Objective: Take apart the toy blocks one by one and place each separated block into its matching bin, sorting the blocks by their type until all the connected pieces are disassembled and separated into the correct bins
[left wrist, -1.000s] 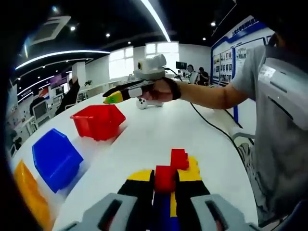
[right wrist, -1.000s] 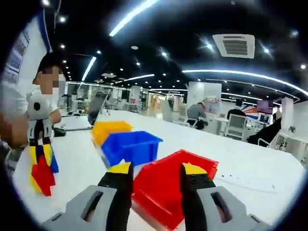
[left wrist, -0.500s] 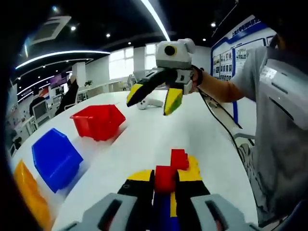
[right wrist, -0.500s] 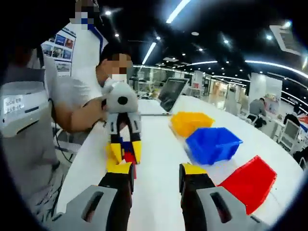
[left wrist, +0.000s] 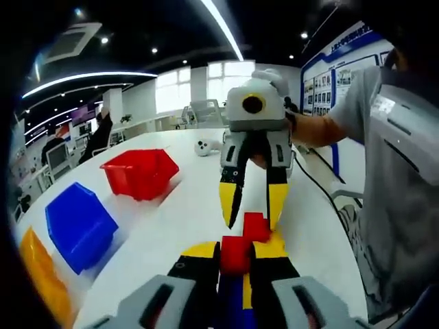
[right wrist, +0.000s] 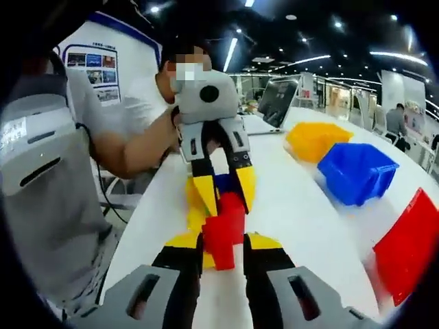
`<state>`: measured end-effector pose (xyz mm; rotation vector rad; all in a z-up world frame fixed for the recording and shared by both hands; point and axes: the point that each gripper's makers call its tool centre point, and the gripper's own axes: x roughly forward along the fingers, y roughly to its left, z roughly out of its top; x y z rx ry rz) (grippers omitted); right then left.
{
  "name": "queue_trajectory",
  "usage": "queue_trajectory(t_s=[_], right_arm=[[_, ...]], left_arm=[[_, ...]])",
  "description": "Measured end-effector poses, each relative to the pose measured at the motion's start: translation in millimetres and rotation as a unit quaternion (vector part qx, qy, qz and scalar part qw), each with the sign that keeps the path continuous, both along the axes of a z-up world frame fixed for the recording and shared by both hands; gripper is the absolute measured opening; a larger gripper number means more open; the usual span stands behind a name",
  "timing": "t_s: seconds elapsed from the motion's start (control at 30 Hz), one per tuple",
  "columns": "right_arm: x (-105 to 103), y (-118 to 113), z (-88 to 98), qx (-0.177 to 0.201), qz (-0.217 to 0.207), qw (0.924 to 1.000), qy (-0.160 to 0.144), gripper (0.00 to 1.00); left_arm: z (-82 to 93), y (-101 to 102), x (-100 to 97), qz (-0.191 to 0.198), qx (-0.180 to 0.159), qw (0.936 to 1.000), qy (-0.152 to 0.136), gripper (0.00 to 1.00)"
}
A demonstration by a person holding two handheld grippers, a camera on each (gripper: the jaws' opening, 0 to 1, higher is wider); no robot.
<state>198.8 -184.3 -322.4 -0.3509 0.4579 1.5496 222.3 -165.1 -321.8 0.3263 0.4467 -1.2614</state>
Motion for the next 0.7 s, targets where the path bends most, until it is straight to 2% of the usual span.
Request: queue_trajectory(t_s=[0.07, 0.13, 0.3, 0.53, 0.7], right_arm=[[-3.5, 1.2, -2.0, -0.002, 0.008, 1.0, -0.004, 0.2], [-3.4, 1.9, -2.2, -0.004, 0.019, 0.9995, -0.023, 0.19], [-2.5, 0.9, -2.0, -0.01, 0.018, 0.9994, -0.028, 0.18], [-0.6, 0.5, -2.9, -0.002, -0.008, 0.9995, 0.029, 0.18], [0.0, 0.5, -3.5, 0.001, -0.028, 0.9979, 0.058, 0.18]], left_arm=[[-0.1, -0.2, 0.0, 0.001, -0.001, 1.0, 0.0, 0.19], [-0.2, -0.5, -0.4, 0.0, -0.001, 1.0, 0.0, 0.19], [-0.1, -0.6, -0.2, 0.002, -0.004, 1.0, -0.001, 0.19], [-1.0, -0.2, -0.7, 0.002, 0.0, 1.0, -0.001, 0.19], [-1.0, 0.0, -0.9, 0.001, 0.0, 1.0, -0.001, 0.19]])
